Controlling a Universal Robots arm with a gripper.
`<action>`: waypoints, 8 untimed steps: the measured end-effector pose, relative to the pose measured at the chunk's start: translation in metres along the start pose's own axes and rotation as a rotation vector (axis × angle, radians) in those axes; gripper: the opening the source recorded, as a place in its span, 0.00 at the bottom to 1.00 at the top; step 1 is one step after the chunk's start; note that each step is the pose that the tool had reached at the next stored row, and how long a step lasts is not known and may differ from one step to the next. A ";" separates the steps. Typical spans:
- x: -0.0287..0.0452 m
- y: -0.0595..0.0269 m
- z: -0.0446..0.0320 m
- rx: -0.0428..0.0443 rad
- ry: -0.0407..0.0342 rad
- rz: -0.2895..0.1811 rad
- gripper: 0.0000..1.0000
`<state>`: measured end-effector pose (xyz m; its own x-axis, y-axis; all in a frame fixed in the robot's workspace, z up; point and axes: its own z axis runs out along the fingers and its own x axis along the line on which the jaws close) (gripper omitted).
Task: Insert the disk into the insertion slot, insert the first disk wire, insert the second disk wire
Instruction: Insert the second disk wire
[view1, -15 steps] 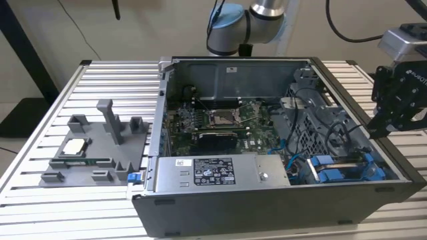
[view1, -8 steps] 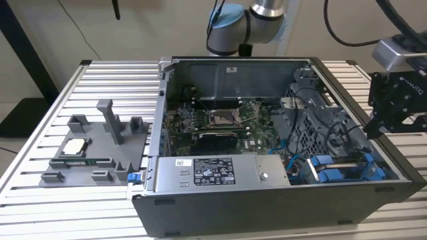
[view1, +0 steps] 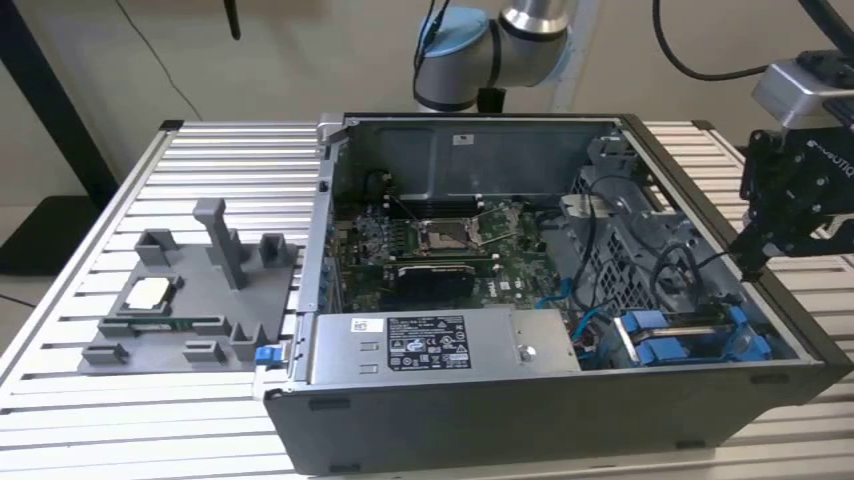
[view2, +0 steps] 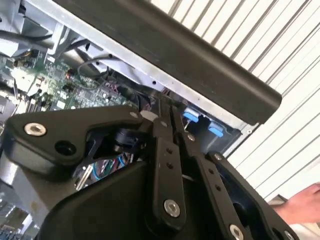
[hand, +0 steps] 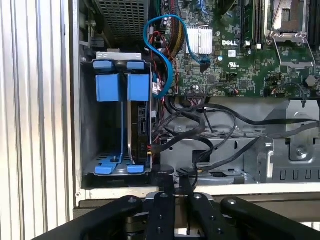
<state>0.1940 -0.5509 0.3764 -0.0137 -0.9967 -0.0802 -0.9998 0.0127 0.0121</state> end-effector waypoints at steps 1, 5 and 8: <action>0.0004 -0.0001 0.0000 -0.0004 0.0050 0.000 0.23; 0.0025 -0.0011 0.0048 -0.0008 0.0343 0.001 0.30; 0.0027 -0.0011 0.0057 0.0000 0.0320 0.001 0.30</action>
<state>0.1949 -0.5531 0.3706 -0.0141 -0.9987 -0.0483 -0.9998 0.0135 0.0122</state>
